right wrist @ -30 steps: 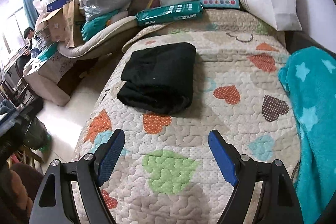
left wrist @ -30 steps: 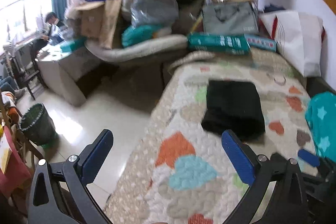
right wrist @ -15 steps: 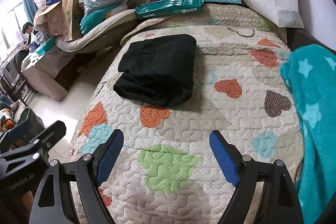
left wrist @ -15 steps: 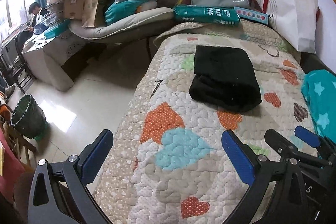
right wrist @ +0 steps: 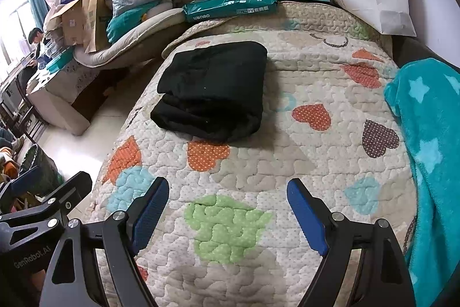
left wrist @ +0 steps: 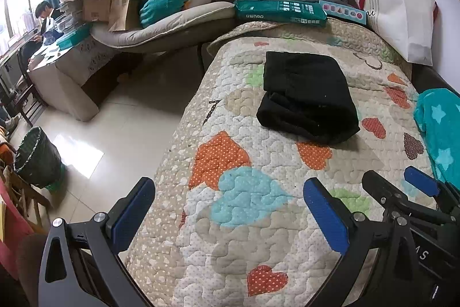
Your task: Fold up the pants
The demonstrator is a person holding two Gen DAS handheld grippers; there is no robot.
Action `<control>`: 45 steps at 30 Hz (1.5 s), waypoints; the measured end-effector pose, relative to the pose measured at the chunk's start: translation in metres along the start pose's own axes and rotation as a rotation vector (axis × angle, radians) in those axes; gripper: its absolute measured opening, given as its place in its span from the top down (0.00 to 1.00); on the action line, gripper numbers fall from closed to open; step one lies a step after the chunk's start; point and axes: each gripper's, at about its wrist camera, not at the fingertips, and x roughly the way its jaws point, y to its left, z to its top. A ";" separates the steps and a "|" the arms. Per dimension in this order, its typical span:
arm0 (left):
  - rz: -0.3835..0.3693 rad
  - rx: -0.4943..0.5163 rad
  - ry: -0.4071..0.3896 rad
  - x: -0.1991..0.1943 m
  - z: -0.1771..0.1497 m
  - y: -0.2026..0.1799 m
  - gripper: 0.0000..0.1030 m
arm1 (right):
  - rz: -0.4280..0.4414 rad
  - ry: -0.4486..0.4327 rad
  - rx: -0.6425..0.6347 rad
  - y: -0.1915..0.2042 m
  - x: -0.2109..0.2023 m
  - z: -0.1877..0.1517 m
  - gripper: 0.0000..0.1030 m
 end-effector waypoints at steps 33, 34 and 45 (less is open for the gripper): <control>-0.004 -0.008 0.060 0.015 -0.008 0.001 0.00 | -0.020 0.030 0.013 -0.009 0.009 -0.002 0.13; -0.004 -0.008 0.062 0.015 -0.009 0.001 0.00 | -0.020 0.031 0.013 -0.009 0.009 -0.002 0.13; -0.010 -0.016 0.084 0.020 -0.012 0.002 0.00 | -0.021 0.035 0.007 -0.008 0.012 -0.003 0.13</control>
